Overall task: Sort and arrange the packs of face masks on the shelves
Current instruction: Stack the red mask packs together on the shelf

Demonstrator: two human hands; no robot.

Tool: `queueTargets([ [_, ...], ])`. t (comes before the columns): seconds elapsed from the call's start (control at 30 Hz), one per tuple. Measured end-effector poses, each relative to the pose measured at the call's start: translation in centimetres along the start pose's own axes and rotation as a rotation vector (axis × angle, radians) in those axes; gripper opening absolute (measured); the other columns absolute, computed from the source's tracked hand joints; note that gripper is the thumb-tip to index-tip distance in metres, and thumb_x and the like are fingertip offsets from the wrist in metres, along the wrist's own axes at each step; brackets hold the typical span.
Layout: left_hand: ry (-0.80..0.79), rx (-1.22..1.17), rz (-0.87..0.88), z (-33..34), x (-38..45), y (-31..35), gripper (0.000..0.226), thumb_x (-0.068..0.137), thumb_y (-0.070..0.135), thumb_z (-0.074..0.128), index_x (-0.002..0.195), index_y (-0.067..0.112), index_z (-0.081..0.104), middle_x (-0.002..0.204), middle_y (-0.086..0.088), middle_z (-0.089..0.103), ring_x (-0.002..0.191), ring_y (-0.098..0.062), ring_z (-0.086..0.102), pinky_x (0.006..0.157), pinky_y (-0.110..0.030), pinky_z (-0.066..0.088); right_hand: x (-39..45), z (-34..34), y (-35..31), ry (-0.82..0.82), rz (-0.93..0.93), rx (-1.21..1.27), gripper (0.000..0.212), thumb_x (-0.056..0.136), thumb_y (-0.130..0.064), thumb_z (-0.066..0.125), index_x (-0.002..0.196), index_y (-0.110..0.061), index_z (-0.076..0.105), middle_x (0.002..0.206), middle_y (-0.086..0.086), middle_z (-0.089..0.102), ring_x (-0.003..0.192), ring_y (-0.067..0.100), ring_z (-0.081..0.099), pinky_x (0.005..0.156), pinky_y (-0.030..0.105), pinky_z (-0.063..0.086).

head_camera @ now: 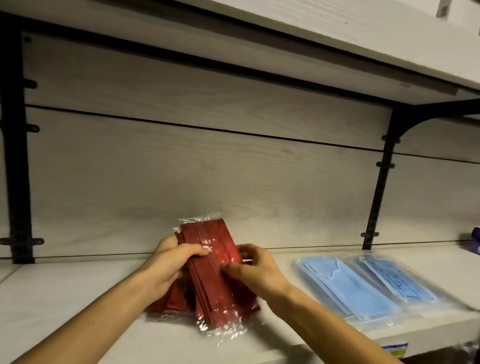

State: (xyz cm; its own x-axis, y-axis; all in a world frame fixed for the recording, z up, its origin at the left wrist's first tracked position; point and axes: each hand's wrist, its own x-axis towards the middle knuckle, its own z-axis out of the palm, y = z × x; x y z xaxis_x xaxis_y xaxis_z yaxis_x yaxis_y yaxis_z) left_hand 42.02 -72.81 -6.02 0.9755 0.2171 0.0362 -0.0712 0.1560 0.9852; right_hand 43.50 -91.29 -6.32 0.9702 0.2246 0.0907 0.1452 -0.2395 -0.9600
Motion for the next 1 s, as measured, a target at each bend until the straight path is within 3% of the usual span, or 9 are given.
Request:
queueTargets([
  [0.1,0.11,-0.244,-0.016,-0.7,1.2,0.8,0.047,0.078,-0.005,0.074,0.123,-0.008,0.062,0.102,-0.023,0.073,0.08,-0.029,0.072,0.068,-0.038,0.062,-1.4,-1.3,-0.5,0.07,0.095,0.144,0.065,0.079,-0.041,0.083,0.129,-0.013,0.051,0.114,0.007,0.066,0.089,0.015,0.068,0.06,0.024,0.054],
  [0.23,0.199,-0.452,0.015,-1.0,1.7,0.9,0.051,0.084,-0.004,0.069,0.133,-0.005,0.055,0.115,-0.021,0.071,0.086,-0.026,0.07,0.072,-0.038,0.057,-2.7,-1.7,0.0,0.038,0.184,0.343,0.079,0.064,-0.064,0.084,0.124,-0.017,0.06,0.117,0.008,0.067,0.102,0.024,0.071,0.093,0.041,0.055],
  [0.37,0.229,-0.346,0.08,0.5,0.5,0.3,0.038,0.092,0.003,0.065,0.127,-0.002,0.054,0.12,-0.022,0.069,0.095,-0.03,0.07,0.082,-0.044,0.058,-4.6,1.4,-0.9,-0.18,0.129,0.605,0.035,0.086,-0.044,0.073,0.108,-0.017,0.078,0.108,0.009,0.076,0.094,0.024,0.072,0.086,0.034,0.053],
  [0.47,0.162,-0.231,0.067,0.5,-0.1,0.2,0.035,0.094,0.01,0.065,0.125,0.001,0.053,0.119,-0.021,0.069,0.1,-0.029,0.07,0.09,-0.047,0.057,-3.1,2.4,-0.5,0.064,0.085,0.664,0.01,0.094,-0.011,0.065,0.1,-0.005,0.07,0.084,0.009,0.073,0.067,0.015,0.068,0.069,0.029,0.055],
  [0.6,0.004,-0.231,-0.013,-0.1,-0.8,1.4,0.036,0.093,0.036,0.065,0.118,0.011,0.067,0.107,-0.013,0.075,0.095,-0.024,0.069,0.088,-0.044,0.058,-0.3,-0.1,0.3,0.13,0.104,0.518,0.008,0.09,-0.002,0.06,0.086,-0.008,0.062,0.06,0.005,0.058,0.05,0.013,0.052,0.052,0.026,0.047],
  [0.7,0.074,-0.366,-0.053,-1.5,-0.1,2.7,0.039,0.093,0.048,0.057,0.107,0.013,0.066,0.084,-0.007,0.07,0.076,-0.022,0.066,0.074,-0.038,0.055,1.5,-3.1,-0.3,0.089,0.074,0.385,0.006,0.088,-0.007,0.061,0.086,-0.012,0.06,0.066,0.005,0.058,0.053,0.012,0.05,0.049,0.024,0.044],
  [0.8,0.074,-0.253,-0.109,-3.1,0.4,3.3,0.048,0.093,0.051,0.055,0.118,0.01,0.058,0.087,-0.007,0.071,0.065,-0.021,0.063,0.057,-0.028,0.048,3.3,-6.1,-1.2,-0.121,0.089,0.146,0.008,0.083,-0.01,0.063,0.091,-0.013,0.063,0.079,0.007,0.058,0.06,0.013,0.052,0.049,0.024,0.046],
  [0.93,-0.21,0.061,-0.217,-3.4,-0.5,3.4,0.057,0.09,0.051,0.06,0.126,0.007,0.061,0.105,-0.011,0.076,0.067,-0.017,0.068,0.046,-0.022,0.047,4.1,-6.5,-2.9,-0.489,0.098,-0.209,0.02,0.087,-0.009,0.064,0.106,-0.012,0.063,0.093,0.012,0.064,0.073,0.016,0.06,0.056,0.023,0.051],
  [1.0,-0.318,0.254,-0.233,-3.5,-0.8,3.0,0.059,0.083,0.045,0.072,0.126,0.006,0.064,0.103,-0.011,0.076,0.071,-0.017,0.069,0.063,-0.03,0.056,4.7,-5.4,-3.9,-0.486,0.085,-0.296,0.021,0.086,-0.012,0.067,0.106,-0.012,0.068,0.095,0.011,0.067,0.075,0.016,0.062,0.058,0.024,0.051],
])
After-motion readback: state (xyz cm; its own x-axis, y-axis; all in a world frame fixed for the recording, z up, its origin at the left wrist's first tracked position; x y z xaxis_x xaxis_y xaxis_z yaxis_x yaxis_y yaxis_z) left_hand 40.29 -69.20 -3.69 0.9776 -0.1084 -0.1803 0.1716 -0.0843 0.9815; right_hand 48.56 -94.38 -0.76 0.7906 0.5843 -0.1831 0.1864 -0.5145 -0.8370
